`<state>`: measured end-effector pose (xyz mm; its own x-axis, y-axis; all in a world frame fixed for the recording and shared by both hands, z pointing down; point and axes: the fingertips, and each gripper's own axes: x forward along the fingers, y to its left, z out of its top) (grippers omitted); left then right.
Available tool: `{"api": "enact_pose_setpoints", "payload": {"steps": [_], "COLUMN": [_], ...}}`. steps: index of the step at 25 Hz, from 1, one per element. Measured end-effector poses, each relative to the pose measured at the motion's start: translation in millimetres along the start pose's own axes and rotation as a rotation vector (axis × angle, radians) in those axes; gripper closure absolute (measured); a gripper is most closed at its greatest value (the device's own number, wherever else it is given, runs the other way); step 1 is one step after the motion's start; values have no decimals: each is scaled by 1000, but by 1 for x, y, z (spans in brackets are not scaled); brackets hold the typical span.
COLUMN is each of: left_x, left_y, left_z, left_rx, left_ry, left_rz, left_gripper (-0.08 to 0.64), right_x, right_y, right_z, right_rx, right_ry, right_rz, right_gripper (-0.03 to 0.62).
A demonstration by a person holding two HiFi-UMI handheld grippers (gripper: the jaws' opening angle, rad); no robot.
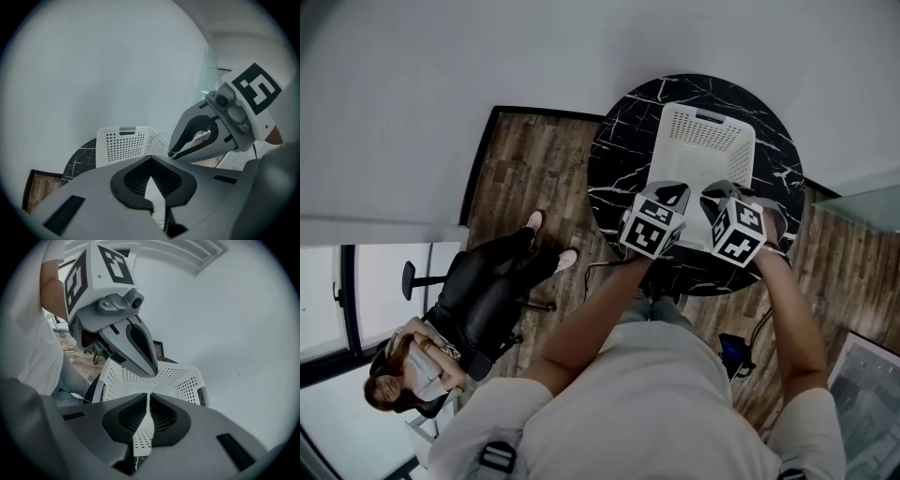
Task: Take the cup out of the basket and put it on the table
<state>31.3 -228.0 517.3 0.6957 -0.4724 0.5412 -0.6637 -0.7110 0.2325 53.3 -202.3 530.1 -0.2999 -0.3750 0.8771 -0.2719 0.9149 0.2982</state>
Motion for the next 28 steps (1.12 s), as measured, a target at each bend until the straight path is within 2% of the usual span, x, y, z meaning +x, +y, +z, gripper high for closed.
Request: {"api": "enact_pose_setpoints", "payload": {"steps": [12,28], "left_x": [8,44], "left_y": [-19,-93], "left_z": [13,32], "left_rx": [36,131], "left_ry": [-10,-1], "left_rz": [-35,-178], "left_gripper": [555,555], "right_x": [-35,-94], "right_y": [-7,-9], "right_z": [-7,-68], "right_rx": [9,125], "right_ry": [4,70], "right_rz": [-63,-171], "right_gripper": [568,568]}}
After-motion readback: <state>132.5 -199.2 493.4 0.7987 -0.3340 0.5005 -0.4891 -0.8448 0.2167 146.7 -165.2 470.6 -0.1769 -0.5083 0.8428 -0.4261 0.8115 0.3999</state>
